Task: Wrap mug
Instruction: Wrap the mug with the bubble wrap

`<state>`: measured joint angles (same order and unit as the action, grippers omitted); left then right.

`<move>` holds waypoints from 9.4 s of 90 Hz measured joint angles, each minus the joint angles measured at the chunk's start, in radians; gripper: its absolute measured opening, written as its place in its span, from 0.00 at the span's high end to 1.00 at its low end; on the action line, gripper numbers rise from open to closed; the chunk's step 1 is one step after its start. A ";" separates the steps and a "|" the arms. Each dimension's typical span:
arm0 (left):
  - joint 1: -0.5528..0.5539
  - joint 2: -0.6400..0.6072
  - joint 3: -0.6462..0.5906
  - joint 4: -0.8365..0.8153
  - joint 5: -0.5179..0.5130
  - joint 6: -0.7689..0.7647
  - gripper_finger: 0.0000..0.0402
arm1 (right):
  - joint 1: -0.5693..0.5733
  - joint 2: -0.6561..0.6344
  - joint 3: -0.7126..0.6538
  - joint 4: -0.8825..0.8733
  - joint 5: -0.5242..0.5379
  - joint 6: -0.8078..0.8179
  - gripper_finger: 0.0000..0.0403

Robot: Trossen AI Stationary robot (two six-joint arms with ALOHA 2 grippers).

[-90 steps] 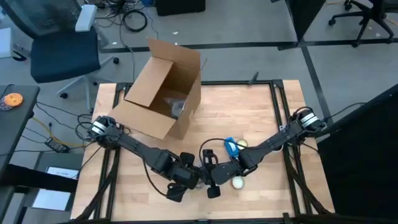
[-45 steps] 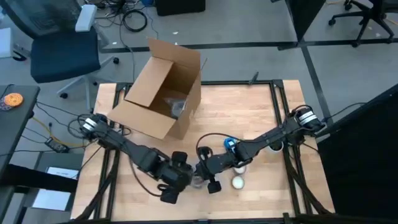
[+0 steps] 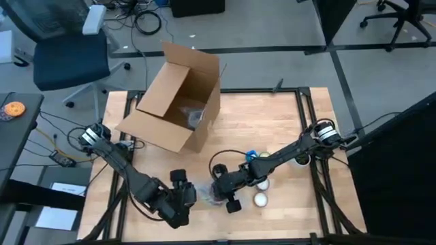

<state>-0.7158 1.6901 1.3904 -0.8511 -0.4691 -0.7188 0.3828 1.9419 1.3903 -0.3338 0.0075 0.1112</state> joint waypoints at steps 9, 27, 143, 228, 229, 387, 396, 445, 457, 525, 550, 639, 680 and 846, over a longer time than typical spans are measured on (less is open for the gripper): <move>0.012 0.000 -0.119 0.226 0.032 0.005 0.37 | 0.003 0.002 0.035 -0.080 -0.009 0.002 1.00; 0.121 0.002 -0.294 0.552 0.058 0.037 0.37 | 0.003 0.006 0.115 -0.187 -0.043 0.070 1.00; 0.303 0.027 -0.579 1.276 0.154 0.402 0.37 | -0.078 0.098 0.228 -0.340 -0.042 0.152 0.78; 0.306 0.043 -0.574 1.281 0.118 0.401 0.37 | -0.058 0.087 0.489 -0.680 -0.100 0.248 0.73; 0.306 0.043 -0.574 1.281 0.118 0.401 0.37 | -0.058 0.087 0.492 -0.686 -0.104 0.250 0.74; 0.305 0.043 -0.574 1.279 0.073 0.427 0.37 | -0.061 0.090 0.376 -0.659 -0.060 0.315 1.00; 0.305 0.043 -0.574 1.277 0.073 0.426 0.37 | -0.055 0.089 0.440 -0.741 -0.065 0.315 1.00; 0.304 0.043 -0.574 1.270 0.078 0.420 0.37 | 0.046 0.082 0.609 -1.118 -0.039 0.446 1.00; 0.304 0.043 -0.573 1.271 0.078 0.420 0.37 | 0.052 0.083 0.496 -0.953 -0.061 0.431 1.00; 0.315 -0.305 -0.573 1.120 -0.060 0.706 0.37 | 0.034 0.085 0.421 -0.788 -0.067 0.348 1.00; 0.319 -0.289 -0.573 1.114 -0.056 1.083 0.37 | 0.036 0.085 0.420 -0.788 -0.064 0.371 1.00; 0.425 -0.096 -0.412 0.983 0.150 1.207 0.40 | 0.038 0.084 0.420 -0.773 -0.090 0.449 1.00; 0.395 -0.095 -0.412 0.945 0.154 0.948 0.99 | 0.061 0.084 0.532 -0.851 -0.027 0.436 1.00; 0.481 -0.098 -0.410 0.849 -0.182 0.688 1.00 | 0.369 0.086 0.157 -0.291 0.957 0.356 0.67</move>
<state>-0.2344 1.5925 0.9806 -0.0026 -0.6510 -0.0307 0.7518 2.0277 1.5472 -0.6252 0.9650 0.4667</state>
